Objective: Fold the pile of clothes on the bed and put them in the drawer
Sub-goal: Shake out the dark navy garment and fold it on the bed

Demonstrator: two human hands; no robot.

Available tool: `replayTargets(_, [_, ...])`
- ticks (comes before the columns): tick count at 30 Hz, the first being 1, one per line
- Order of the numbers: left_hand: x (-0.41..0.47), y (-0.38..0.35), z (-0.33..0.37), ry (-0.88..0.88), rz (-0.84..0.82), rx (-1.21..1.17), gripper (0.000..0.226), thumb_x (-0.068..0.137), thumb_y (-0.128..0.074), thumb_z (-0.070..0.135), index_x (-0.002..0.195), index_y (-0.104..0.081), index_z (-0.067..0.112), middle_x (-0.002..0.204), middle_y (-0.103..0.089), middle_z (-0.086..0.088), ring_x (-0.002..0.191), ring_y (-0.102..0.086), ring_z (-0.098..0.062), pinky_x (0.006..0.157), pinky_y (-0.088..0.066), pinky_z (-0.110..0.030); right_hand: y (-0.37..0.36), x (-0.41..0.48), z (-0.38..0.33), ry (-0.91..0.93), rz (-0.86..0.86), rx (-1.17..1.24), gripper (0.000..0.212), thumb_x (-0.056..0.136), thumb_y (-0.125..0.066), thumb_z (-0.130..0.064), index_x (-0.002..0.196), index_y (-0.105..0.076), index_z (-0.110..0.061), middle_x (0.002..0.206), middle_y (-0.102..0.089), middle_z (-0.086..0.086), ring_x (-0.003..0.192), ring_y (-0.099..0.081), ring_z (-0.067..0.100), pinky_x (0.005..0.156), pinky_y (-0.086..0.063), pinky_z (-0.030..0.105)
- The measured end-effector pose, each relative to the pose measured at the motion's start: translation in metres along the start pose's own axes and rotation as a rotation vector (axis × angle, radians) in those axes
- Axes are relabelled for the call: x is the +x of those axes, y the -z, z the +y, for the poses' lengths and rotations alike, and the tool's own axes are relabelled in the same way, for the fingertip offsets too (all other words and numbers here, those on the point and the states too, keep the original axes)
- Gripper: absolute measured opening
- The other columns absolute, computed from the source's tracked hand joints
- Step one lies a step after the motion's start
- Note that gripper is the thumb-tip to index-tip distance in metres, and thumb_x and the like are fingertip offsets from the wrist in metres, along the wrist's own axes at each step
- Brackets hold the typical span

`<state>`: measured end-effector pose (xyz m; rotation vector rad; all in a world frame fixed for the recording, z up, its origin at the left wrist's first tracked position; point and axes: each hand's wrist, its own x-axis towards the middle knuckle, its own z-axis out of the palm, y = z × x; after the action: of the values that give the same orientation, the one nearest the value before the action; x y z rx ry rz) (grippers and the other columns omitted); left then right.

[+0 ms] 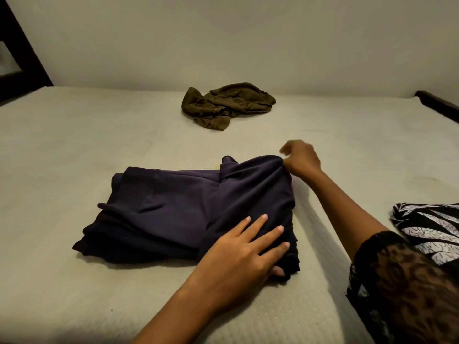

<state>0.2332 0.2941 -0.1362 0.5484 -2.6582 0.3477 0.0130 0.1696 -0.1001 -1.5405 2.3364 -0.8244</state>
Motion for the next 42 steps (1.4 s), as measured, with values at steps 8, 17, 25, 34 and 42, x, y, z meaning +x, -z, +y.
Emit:
replayTargets(8, [-0.004,0.031,-0.024,0.589,0.241,-0.081,0.028,0.088,-0.052,0.033,0.091,-0.070,0.013,0.091,-0.069,-0.001,0.080,-0.063,-0.021,0.063,-0.053,-0.032,0.007,-0.036,-0.077,0.483,-0.268,-0.062,0.026,0.087,-0.065,-0.032,0.107,-0.070,-0.016,0.110,-0.068,0.000,0.092,-0.057,0.012,0.082,-0.048,0.030])
replayTargets(17, [-0.008,0.036,-0.024,0.927,0.100,-0.397,0.044,0.089,-0.050,0.050,0.123,-0.040,0.025,0.081,-0.046,0.012,0.080,-0.056,-0.012,0.071,-0.050,-0.028,-0.023,-0.036,-0.088,0.333,-0.278,-0.320,0.026,0.084,-0.067,-0.036,0.100,-0.065,-0.015,0.101,-0.065,0.005,0.089,-0.058,0.021,0.075,-0.047,0.032])
replayTargets(25, [-0.013,0.025,-0.026,0.843,0.060,-0.473,0.059,0.092,-0.049,0.045,0.142,-0.021,0.049,0.094,-0.052,0.010,0.084,-0.052,-0.005,0.076,-0.045,-0.018,-0.033,-0.035,-0.111,0.479,0.144,-0.128,0.009,0.090,-0.058,-0.013,0.092,-0.062,-0.004,0.097,-0.058,0.007,0.081,-0.057,0.024,0.066,-0.042,0.033])
replayTargets(34, [-0.011,0.017,-0.032,0.938,-0.139,-0.357,0.054,0.094,-0.040,0.051,0.144,-0.023,0.042,0.096,-0.048,0.008,0.099,-0.055,-0.013,0.084,-0.047,-0.029,-0.097,-0.024,-0.092,0.518,-0.021,-0.134,0.008,0.090,-0.047,0.002,0.091,-0.056,0.000,0.100,-0.055,0.011,0.084,-0.057,0.029,0.066,-0.042,0.034])
replayTargets(42, [-0.008,0.034,-0.033,1.004,-0.110,-0.268,0.054,0.086,-0.041,0.064,0.136,-0.037,0.048,0.105,-0.052,0.009,0.104,-0.055,-0.015,0.076,-0.043,-0.028,-0.048,-0.042,-0.082,0.413,-0.118,0.132,0.019,0.093,-0.051,-0.004,0.108,-0.062,-0.002,0.109,-0.064,0.013,0.097,-0.061,0.026,0.086,-0.047,0.030])
